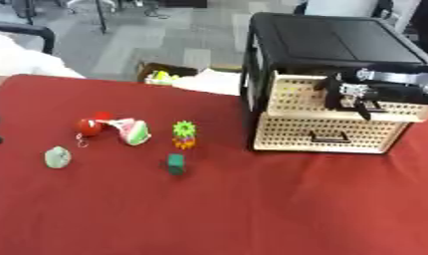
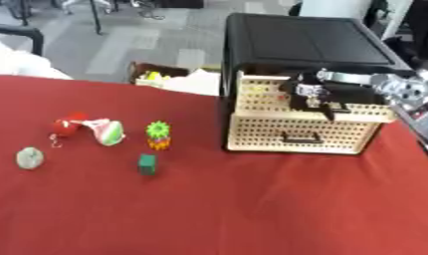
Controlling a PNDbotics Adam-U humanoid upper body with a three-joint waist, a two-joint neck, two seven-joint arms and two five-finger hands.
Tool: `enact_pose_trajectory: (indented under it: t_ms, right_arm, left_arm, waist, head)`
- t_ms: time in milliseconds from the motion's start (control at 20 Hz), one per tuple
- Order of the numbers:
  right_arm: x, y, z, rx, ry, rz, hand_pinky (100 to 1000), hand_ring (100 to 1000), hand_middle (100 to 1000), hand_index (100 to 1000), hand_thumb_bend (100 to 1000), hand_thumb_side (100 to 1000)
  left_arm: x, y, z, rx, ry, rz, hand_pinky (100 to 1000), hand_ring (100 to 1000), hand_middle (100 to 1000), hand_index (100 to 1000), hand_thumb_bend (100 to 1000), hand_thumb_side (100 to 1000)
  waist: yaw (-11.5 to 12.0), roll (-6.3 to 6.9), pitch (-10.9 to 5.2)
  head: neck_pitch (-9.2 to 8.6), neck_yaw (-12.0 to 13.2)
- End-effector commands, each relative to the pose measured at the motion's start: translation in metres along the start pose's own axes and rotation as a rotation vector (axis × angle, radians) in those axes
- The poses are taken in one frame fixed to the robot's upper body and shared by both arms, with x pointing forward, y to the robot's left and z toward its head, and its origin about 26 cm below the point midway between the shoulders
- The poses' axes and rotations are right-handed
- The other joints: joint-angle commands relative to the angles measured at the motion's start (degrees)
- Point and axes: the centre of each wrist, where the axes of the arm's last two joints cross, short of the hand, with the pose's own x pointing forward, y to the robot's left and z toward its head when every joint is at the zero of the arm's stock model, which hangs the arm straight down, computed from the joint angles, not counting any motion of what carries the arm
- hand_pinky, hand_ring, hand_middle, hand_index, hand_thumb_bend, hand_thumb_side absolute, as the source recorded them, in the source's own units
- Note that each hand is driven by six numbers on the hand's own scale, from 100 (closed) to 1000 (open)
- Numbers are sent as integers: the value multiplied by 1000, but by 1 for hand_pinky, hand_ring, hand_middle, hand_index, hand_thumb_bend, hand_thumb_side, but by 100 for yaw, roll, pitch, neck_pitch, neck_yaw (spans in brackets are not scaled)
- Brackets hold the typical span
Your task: Pick up objects from table and place into drawer.
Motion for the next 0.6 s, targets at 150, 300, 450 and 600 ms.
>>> enact_pose_trajectory:
  t_ms: [150,300,450,600]
  right_arm:
    - [4,-5,12,73,7,-5,266,685,793,901,100,1000]
    - [16,-3,13,119,-31,-19,256,677,784,899,100,1000]
    - [29,-1,17,156,-77,-36,237,662,760,894,100,1000]
    - [49,1,25,194,-153,-58,219,644,727,883,100,1000]
  left_arm:
    - [6,2,-2,2,-29,-3,451,564,565,831,100,980]
    - [6,2,-2,0,-30,-2,452,564,565,831,100,980]
    - [6,2,-2,-2,-29,-1,452,564,565,831,100,980]
    - [6,2,-2,-1,-29,-3,452,565,566,831,100,978]
  waist:
    - [-15,40,-111]
    - [-17,36,-119]
    - [-21,30,-130]
    - [-25,26,-151]
  head:
    - [-18,3]
    - [-15,7]
    - [-7,14]
    - [7,26]
